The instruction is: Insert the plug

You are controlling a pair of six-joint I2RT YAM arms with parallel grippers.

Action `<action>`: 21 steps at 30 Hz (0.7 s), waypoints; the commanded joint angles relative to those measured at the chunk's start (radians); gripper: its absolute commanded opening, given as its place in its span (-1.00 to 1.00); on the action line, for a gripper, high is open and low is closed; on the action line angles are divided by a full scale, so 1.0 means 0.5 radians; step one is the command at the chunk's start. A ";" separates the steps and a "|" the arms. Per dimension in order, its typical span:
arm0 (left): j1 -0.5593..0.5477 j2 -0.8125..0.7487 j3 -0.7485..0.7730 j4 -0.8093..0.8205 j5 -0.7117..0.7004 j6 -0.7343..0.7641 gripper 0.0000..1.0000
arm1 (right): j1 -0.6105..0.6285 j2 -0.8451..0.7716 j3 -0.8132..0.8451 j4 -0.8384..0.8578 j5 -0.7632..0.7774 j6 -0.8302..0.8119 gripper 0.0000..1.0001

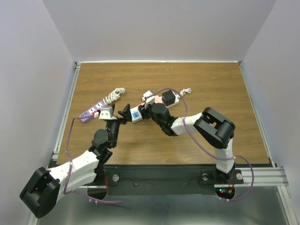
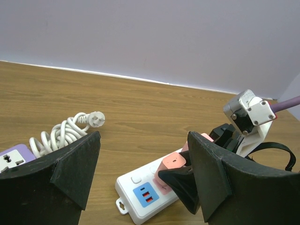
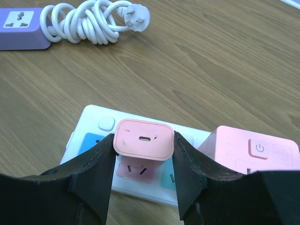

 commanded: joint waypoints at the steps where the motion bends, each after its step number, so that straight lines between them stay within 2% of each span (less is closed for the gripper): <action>1: 0.009 -0.048 -0.026 0.083 -0.006 -0.006 0.72 | 0.037 0.058 0.052 0.065 0.147 0.021 -0.99; 13: 0.009 -0.048 -0.029 0.083 0.000 -0.009 0.72 | 0.056 0.021 -0.116 0.083 0.276 0.067 -0.99; 21: 0.006 -0.054 -0.032 0.083 0.003 -0.009 0.72 | 0.083 0.083 -0.113 0.065 0.304 0.048 -0.99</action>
